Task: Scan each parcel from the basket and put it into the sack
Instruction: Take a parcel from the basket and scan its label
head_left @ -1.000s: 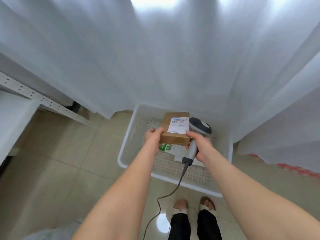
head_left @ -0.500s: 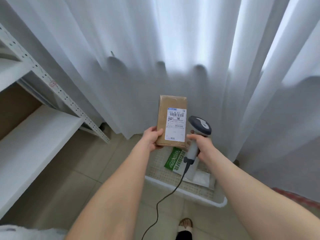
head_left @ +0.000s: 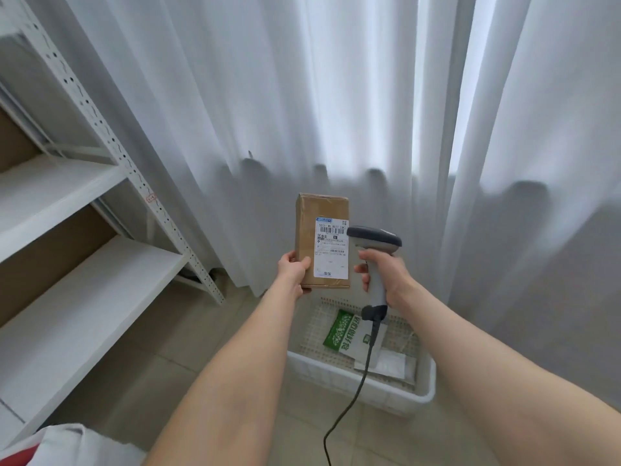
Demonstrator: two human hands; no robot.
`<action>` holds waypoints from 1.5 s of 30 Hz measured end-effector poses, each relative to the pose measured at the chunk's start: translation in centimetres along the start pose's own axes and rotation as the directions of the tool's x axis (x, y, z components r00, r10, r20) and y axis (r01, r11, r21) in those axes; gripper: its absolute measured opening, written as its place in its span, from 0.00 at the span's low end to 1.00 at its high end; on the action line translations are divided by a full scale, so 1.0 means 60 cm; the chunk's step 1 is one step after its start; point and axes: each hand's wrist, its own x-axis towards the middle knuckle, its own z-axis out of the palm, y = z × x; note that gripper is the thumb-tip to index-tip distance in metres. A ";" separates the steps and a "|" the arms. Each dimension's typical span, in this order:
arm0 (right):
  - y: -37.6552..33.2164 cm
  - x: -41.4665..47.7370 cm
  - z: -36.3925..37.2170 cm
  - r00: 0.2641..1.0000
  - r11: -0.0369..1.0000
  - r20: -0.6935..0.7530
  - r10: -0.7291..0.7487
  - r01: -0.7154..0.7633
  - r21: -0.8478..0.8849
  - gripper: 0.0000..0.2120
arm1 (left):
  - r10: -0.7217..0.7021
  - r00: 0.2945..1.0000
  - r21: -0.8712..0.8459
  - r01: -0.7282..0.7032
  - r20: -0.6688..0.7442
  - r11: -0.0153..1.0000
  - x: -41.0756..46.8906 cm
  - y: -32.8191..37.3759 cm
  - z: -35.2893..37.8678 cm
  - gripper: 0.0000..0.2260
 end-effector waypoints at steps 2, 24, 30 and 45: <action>-0.010 -0.020 0.022 1.000 1.000 0.020 -0.017 0.017 0.001 0.05 | 0.021 1.000 0.006 -0.021 -0.001 1.000 -0.013 0.015 -0.013 0.24; -0.032 -0.112 0.175 0.998 0.985 0.030 -0.056 0.061 -0.163 0.04 | 0.049 0.998 0.017 -0.048 -0.049 0.999 -0.031 0.076 -0.164 0.20; -0.027 -0.120 0.201 0.998 0.978 0.053 -0.038 0.048 -0.203 0.04 | 0.052 0.998 0.011 -0.051 -0.045 0.999 -0.026 0.078 -0.194 0.20; 0.013 -0.127 0.260 0.997 0.985 0.072 -0.022 0.034 -0.166 0.04 | 0.012 1.000 -0.011 -0.012 -0.020 1.000 -0.031 0.072 -0.267 0.20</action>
